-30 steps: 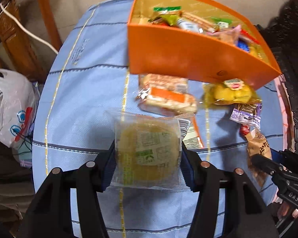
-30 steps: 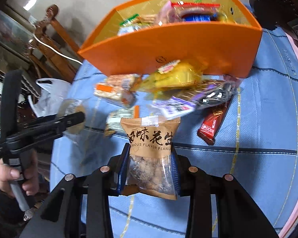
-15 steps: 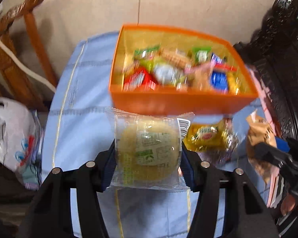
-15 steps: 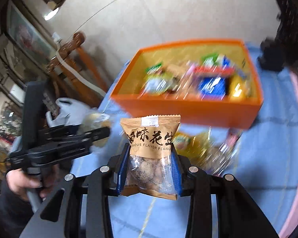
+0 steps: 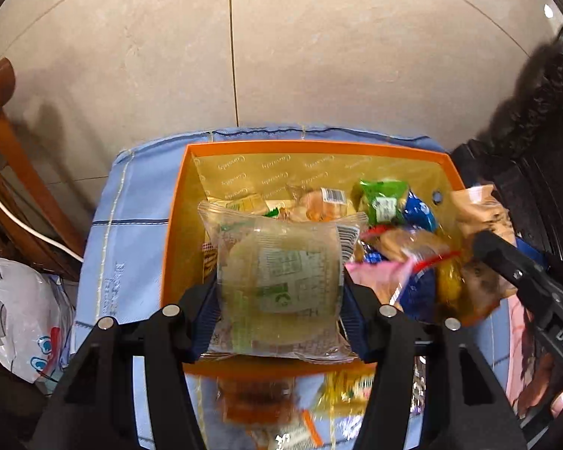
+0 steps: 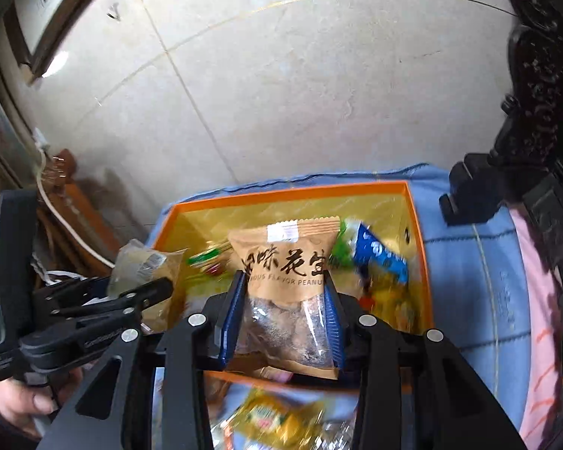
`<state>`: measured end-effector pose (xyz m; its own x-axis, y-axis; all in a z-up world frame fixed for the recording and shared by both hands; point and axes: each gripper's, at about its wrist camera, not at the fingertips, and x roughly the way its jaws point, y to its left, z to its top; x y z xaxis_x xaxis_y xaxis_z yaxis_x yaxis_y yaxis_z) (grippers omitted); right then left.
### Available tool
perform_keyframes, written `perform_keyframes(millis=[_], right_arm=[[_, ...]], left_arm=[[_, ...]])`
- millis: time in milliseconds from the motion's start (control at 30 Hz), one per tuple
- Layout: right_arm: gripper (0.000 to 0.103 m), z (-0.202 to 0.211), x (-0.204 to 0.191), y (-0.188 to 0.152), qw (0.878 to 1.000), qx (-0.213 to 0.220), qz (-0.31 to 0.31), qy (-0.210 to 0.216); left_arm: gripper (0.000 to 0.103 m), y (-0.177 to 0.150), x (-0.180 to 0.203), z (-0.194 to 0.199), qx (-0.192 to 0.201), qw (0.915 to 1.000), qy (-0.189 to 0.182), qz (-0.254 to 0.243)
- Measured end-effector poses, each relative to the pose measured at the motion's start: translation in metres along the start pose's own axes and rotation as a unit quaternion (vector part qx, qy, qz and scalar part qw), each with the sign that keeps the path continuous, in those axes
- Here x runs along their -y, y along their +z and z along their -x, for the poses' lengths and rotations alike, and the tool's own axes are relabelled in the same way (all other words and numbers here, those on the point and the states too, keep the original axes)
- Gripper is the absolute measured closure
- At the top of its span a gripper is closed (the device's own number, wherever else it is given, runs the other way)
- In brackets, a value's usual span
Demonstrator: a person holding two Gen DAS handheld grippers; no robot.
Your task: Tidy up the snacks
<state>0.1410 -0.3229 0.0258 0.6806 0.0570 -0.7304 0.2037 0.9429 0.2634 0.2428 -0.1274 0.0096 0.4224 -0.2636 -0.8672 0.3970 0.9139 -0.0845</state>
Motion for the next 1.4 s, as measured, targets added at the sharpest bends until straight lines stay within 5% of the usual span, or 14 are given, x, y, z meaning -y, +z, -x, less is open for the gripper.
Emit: perform_keyframes(millis=[67,133,200,767,967,1067,1200,1400], right_arm=[[0.063,-0.016,0.001,0.007,1.000,0.000,0.007,-0.019],[0.035,-0.027,0.002,0.009,1.000,-0.004,0.008,-0.030],[0.029,-0.029,0.005,0.008,0.999,0.006,-0.006,-0.035],[0.018,0.019,0.001,-0.037,1.000,-0.006,-0.017,-0.022],[0.004,0.052,-0.002,-0.059,0.999,0.011,-0.022,-0.040],[0.004,0.066,0.001,-0.075,0.997,0.016,-0.041,-0.062],[0.004,0.089,0.006,-0.102,0.985,0.051,-0.039,-0.157],[0.004,0.108,0.021,-0.141,0.983,0.064,-0.012,-0.171]], left_arm=[[0.046,0.005,0.000,-0.011,-0.003,1.0000,0.001,0.007],[0.015,0.009,0.001,-0.014,0.009,0.9998,0.013,0.011],[0.005,0.007,0.000,-0.007,0.037,0.9987,0.032,0.014],[0.005,-0.025,0.008,0.034,0.035,0.9987,0.036,0.001],[0.005,-0.052,0.016,0.062,0.038,0.9987,0.034,-0.010],[0.005,-0.071,0.021,0.073,0.036,0.9980,0.042,-0.031],[0.005,-0.105,0.005,0.083,0.032,0.9977,0.059,-0.014],[0.005,-0.151,-0.034,0.069,-0.024,0.9975,0.045,0.049]])
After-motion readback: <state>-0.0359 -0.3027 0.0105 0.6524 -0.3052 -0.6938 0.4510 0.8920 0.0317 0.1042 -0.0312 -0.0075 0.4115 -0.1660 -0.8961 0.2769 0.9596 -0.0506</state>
